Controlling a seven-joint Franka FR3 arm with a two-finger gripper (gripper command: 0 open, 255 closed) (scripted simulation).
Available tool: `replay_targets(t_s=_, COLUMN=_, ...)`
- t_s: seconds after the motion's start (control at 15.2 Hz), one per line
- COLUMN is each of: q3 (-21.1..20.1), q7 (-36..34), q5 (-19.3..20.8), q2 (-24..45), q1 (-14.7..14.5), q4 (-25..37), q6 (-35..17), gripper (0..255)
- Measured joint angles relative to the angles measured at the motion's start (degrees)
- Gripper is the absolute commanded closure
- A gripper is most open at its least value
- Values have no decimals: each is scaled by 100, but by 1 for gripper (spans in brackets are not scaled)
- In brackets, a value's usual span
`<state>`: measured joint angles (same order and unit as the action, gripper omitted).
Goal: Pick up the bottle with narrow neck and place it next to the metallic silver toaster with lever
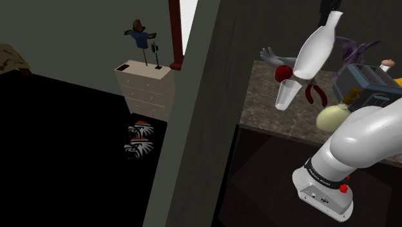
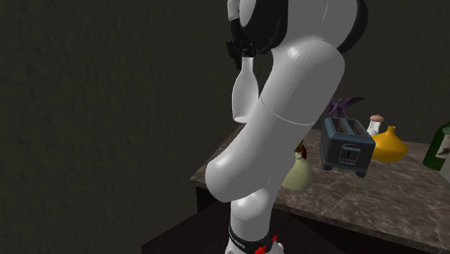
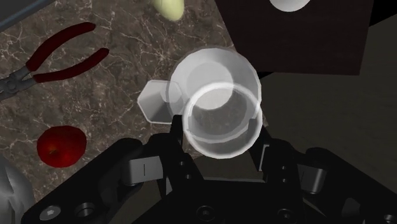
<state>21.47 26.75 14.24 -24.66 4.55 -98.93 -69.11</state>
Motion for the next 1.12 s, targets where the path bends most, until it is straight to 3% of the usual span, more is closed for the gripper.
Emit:
replay_targets(t_s=0.46, q3=23, q7=147, q5=-55, q2=342, q1=-30, q4=860, q6=521, gripper=255)
replay_targets(t_s=1.12, q3=702, q7=1299, q5=606, q2=-224, q1=285, q4=689, q6=617, gripper=255)
